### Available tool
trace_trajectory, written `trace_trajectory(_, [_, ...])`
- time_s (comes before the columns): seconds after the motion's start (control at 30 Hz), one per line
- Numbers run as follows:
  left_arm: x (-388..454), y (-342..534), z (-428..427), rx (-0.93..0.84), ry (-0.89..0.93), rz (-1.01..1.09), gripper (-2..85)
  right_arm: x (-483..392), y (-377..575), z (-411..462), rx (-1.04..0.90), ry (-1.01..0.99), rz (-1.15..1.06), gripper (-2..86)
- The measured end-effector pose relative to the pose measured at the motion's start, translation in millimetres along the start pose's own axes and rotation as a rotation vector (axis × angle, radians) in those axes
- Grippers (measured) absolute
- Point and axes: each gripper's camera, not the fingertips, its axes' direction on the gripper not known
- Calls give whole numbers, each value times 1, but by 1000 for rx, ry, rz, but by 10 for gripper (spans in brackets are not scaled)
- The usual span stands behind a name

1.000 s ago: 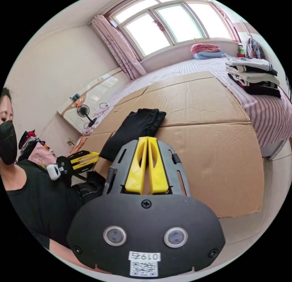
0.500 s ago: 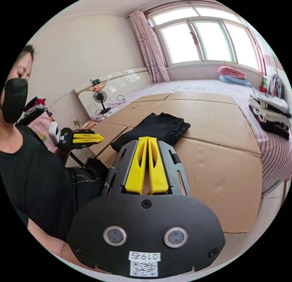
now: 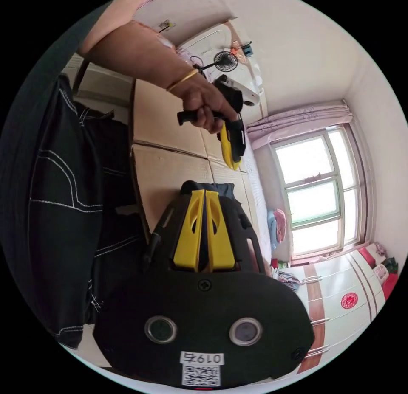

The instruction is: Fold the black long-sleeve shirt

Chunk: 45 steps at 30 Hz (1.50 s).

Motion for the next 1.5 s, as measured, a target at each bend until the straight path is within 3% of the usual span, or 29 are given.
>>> trace_trajectory(0.1, [-34, -30, -3, 10, -2, -81, 54, 2, -24, -11, -15, -83, 25, 54])
trace_trajectory(0.37, [-96, -102, 1, -17, -32, -172, 66, -26, -90, -30, -54, 25, -99, 60])
trace_trajectory(0.83, [-122, -165, 28, -122, -18, -184, 57, -37, -140, -55, -69, 76, -137, 78])
trace_trajectory(1.2, [-125, -180, 39, -114, 30, -191, 19, -44, -150, -39, -83, 135, -182, 35])
trace_trajectory(1.5, [-102, -186, 29, -81, 29, -91, 11, 17, -94, -47, 69, -146, -103, 1])
